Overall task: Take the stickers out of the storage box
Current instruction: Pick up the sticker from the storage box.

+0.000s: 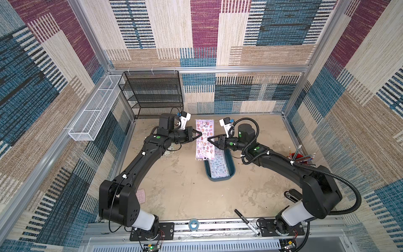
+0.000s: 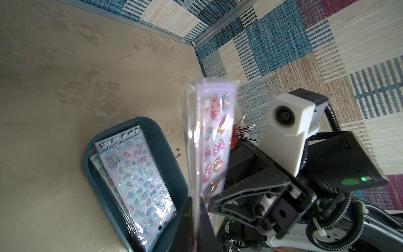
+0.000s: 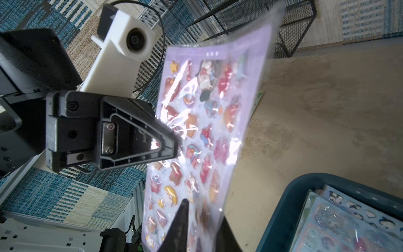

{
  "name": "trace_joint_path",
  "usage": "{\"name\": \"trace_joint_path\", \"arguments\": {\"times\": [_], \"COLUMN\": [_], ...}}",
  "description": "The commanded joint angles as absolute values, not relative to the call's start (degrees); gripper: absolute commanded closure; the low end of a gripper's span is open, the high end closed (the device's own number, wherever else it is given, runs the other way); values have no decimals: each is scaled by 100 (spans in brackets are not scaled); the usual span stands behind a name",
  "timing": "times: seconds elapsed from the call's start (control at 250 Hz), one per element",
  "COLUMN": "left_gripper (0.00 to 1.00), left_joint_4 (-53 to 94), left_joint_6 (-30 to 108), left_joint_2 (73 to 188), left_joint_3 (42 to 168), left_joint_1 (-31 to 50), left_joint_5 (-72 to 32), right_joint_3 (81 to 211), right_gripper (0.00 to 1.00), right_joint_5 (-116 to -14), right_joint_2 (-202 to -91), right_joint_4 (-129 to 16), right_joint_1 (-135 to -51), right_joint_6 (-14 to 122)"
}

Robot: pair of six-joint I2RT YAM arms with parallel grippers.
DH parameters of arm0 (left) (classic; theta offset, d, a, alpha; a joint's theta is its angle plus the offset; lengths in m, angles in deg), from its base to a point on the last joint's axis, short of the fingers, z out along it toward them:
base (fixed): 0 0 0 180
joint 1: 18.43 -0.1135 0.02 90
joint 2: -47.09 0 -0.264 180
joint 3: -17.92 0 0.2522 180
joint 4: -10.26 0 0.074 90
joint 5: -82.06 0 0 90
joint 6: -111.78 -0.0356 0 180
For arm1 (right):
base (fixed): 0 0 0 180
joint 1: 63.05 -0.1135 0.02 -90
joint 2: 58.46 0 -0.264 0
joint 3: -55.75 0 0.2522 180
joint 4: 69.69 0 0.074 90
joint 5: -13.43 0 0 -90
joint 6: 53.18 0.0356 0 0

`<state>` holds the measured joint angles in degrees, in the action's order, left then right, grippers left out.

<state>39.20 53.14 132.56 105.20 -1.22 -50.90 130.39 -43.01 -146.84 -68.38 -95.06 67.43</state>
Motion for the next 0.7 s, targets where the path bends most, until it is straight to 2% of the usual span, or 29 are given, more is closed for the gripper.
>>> {"name": "trace_joint_path", "arguments": {"times": [0.0,0.088,0.204,0.696], "left_gripper": [100,100,100,100], "left_joint_4": [4221,4401,4667,5803], "left_joint_6": [4941,4847,4731,4359], "left_joint_2": [13209,13165,13121,13005], "left_joint_3": [10625,10657,10697,10656], "left_joint_1": [-116,-127,-150,-731], "left_joint_5": [-4989,-4847,-4615,-3434], "right_joint_3": [13128,13118,13079,12527], "right_gripper": [69,60,54,45], "right_joint_5": [-4745,-4857,-5013,-6184], "right_joint_2": [-14669,-14652,-14622,-14152], "right_joint_4": [-6634,-6586,-6530,-6004], "right_joint_1": [-9506,-9513,-9511,-9509], "right_joint_6": [6557,6513,6494,5977]}}
